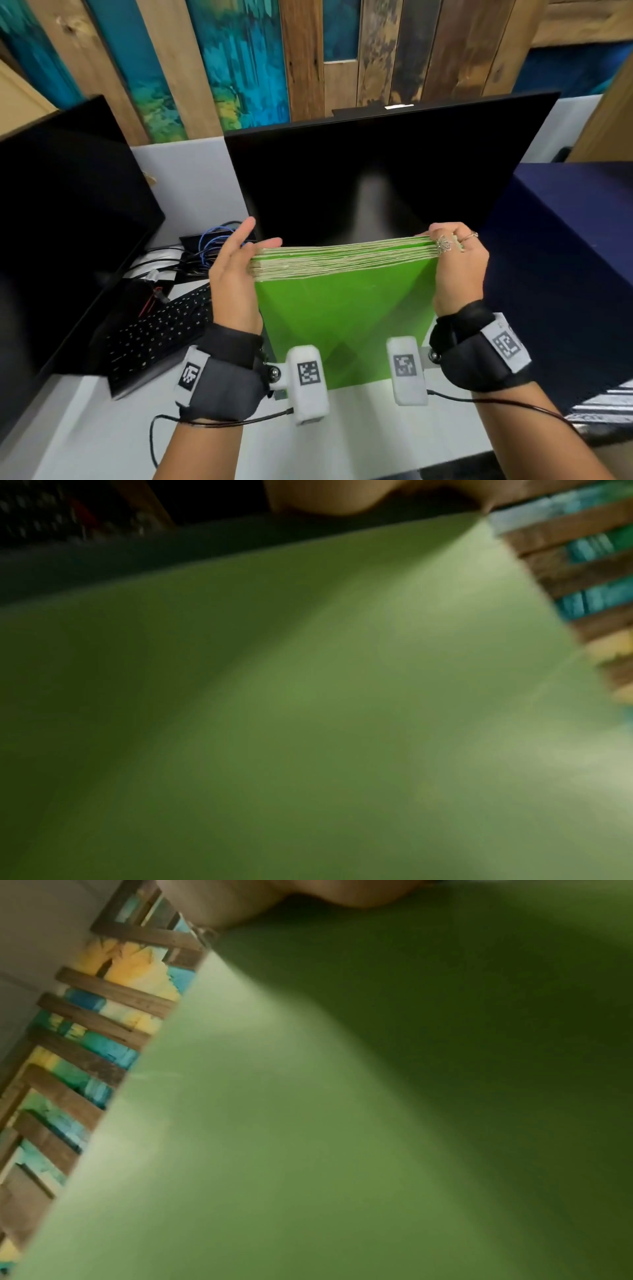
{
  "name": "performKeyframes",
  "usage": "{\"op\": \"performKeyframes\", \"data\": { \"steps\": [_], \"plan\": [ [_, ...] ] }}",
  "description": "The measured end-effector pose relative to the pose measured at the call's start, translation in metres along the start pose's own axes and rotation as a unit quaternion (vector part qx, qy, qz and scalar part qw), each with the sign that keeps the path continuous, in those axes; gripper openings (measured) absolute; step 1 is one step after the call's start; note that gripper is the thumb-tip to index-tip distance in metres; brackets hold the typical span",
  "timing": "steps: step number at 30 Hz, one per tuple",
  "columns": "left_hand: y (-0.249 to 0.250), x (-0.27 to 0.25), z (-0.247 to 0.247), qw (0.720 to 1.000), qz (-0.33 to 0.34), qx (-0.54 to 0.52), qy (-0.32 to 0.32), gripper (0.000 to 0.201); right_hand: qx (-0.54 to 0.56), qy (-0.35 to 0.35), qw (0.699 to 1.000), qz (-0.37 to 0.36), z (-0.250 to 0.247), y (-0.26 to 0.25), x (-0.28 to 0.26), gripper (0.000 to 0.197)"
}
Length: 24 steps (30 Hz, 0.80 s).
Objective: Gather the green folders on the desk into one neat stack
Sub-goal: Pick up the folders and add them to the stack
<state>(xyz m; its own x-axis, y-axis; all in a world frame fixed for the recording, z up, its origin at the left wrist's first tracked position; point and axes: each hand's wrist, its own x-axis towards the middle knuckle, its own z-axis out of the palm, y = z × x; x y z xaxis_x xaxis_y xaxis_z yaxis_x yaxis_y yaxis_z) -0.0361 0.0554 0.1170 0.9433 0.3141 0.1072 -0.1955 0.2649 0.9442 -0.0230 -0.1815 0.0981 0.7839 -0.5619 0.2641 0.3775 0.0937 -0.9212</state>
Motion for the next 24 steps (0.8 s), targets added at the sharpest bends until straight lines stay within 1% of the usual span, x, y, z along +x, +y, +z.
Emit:
{"op": "performKeyframes", "data": {
  "steps": [1, 2, 3, 4, 5, 6, 7, 8, 9, 10, 12, 13, 14, 15, 16, 17, 19, 20, 22, 23, 24],
  "plan": [
    [-0.004, -0.004, -0.002, 0.999, 0.035, -0.008, -0.011, 0.034, -0.003, 0.0, 1.0, -0.02, -0.001, -0.001, -0.003, 0.022],
    [-0.012, -0.008, -0.005, 0.997, 0.071, 0.007, -0.008, 0.042, -0.017, -0.005, 0.999, -0.041, 0.0, -0.001, -0.007, 0.02],
    [-0.02, -0.012, -0.008, 0.995, 0.095, 0.044, -0.008, 0.06, -0.035, -0.014, 0.998, -0.059, -0.002, 0.002, -0.011, 0.017],
    [-0.031, -0.017, -0.014, 0.99, 0.097, 0.099, -0.008, 0.08, -0.045, -0.022, 0.996, -0.072, -0.004, 0.006, -0.016, 0.016],
    [-0.043, -0.024, -0.02, 0.982, 0.106, 0.154, -0.011, 0.095, -0.052, -0.028, 0.995, -0.076, -0.008, 0.014, -0.023, 0.024],
    [-0.055, -0.031, -0.027, 0.972, 0.099, 0.21, -0.019, 0.103, -0.057, -0.032, 0.995, -0.075, -0.014, 0.025, -0.029, 0.036],
    [-0.068, -0.036, -0.037, 0.963, 0.069, 0.259, -0.04, 0.108, -0.064, -0.039, 0.994, -0.074, -0.019, 0.035, -0.035, 0.053],
    [-0.076, -0.041, -0.042, 0.954, 0.026, 0.293, -0.051, 0.112, -0.073, -0.047, 0.994, -0.073, -0.022, 0.043, -0.039, 0.072],
    [-0.085, -0.043, -0.046, 0.949, -0.008, 0.311, -0.054, 0.114, -0.078, -0.056, 0.993, -0.073, -0.026, 0.048, -0.042, 0.086],
    [-0.091, -0.043, -0.049, 0.946, -0.028, 0.32, -0.048, 0.118, -0.078, -0.067, 0.992, -0.068, -0.029, 0.05, -0.045, 0.09],
    [-0.095, -0.039, -0.048, 0.936, -0.041, 0.349, -0.039, 0.124, -0.1, -0.086, 0.99, -0.057, -0.031, 0.053, -0.047, 0.081],
    [-0.096, -0.035, -0.045, 0.931, -0.038, 0.361, -0.037, 0.12, -0.111, -0.09, 0.989, -0.043, -0.033, 0.054, -0.044, 0.072],
    [-0.094, -0.033, -0.041, 0.928, -0.038, 0.368, -0.036, 0.112, -0.119, -0.084, 0.989, -0.028, -0.035, 0.058, -0.04, 0.057],
    [-0.092, -0.031, -0.035, 0.93, -0.023, 0.364, -0.038, 0.106, -0.117, -0.066, 0.991, -0.004, -0.035, 0.06, -0.034, 0.043],
    [-0.092, -0.029, -0.029, 0.929, -0.015, 0.368, -0.039, 0.107, -0.116, -0.043, 0.992, 0.015, -0.035, 0.061, -0.029, 0.036],
    [-0.094, -0.027, -0.022, 0.928, -0.009, 0.368, -0.046, 0.109, -0.125, -0.023, 0.992, 0.022, -0.036, 0.061, -0.024, 0.033],
    [-0.097, -0.028, -0.008, 0.934, -0.006, 0.351, -0.058, 0.102, -0.157, 0.014, 0.987, 0.03, -0.044, 0.059, -0.015, 0.036],
    [-0.099, -0.03, 0.0, 0.939, -0.015, 0.337, -0.071, 0.097, -0.175, 0.027, 0.983, 0.043, -0.052, 0.058, -0.01, 0.04],
    [-0.104, -0.036, 0.019, 0.942, -0.035, 0.321, -0.092, 0.087, -0.221, 0.045, 0.972, 0.063, -0.072, 0.06, -0.001, 0.038],
    [-0.112, -0.039, 0.026, 0.94, -0.053, 0.32, -0.103, 0.087, -0.245, 0.053, 0.965, 0.078, -0.082, 0.061, 0.002, 0.036],
    [-0.12, -0.043, 0.034, 0.938, -0.076, 0.319, -0.115, 0.092, -0.267, 0.06, 0.957, 0.096, -0.093, 0.063, 0.006, 0.037]
  ]
}}
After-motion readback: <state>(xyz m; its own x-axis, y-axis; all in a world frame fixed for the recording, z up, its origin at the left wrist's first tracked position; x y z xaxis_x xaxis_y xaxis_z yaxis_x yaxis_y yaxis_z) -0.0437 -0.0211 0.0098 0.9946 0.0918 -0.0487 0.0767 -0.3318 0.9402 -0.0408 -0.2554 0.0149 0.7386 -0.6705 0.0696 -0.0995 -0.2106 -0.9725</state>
